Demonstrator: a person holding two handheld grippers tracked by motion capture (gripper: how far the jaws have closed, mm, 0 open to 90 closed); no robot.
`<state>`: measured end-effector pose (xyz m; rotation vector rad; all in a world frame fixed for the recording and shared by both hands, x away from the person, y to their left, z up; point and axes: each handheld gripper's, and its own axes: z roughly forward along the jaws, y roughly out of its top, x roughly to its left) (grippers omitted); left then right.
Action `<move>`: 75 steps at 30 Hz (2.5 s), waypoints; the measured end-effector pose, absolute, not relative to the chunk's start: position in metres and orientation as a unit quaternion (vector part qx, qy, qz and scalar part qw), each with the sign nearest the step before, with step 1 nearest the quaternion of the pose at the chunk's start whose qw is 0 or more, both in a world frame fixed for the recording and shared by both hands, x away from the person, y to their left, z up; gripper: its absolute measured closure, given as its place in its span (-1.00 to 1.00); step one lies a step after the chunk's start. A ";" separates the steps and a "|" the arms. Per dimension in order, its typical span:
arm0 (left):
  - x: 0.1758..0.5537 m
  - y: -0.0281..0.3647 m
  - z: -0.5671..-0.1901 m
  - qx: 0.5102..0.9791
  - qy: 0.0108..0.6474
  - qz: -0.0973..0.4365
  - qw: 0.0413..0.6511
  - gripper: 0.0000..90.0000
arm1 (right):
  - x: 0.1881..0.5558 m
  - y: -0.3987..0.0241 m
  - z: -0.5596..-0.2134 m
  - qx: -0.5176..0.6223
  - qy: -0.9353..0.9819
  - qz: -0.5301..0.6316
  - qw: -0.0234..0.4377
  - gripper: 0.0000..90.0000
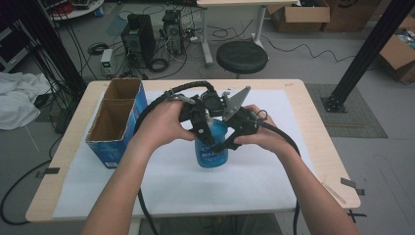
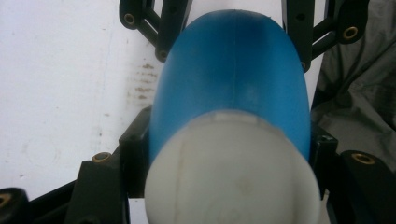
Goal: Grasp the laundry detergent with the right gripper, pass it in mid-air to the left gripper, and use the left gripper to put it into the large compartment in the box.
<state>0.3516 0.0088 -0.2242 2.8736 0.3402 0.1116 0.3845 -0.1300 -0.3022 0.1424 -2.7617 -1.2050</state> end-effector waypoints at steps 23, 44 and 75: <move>0.379 0.065 -0.151 0.931 0.346 0.059 0.097 -0.15 | 0.399 -0.174 -0.313 -0.036 -0.986 -0.161 -0.003 -0.42; 0.397 0.194 -0.101 0.729 0.670 0.121 0.069 -0.15 | 0.418 -0.274 -0.296 -0.142 -0.986 -0.085 -0.010 -0.37; 0.410 0.237 -0.212 0.709 0.700 0.084 0.020 -0.15 | 0.413 -0.297 -0.298 -0.157 -0.985 -0.075 -0.015 -0.37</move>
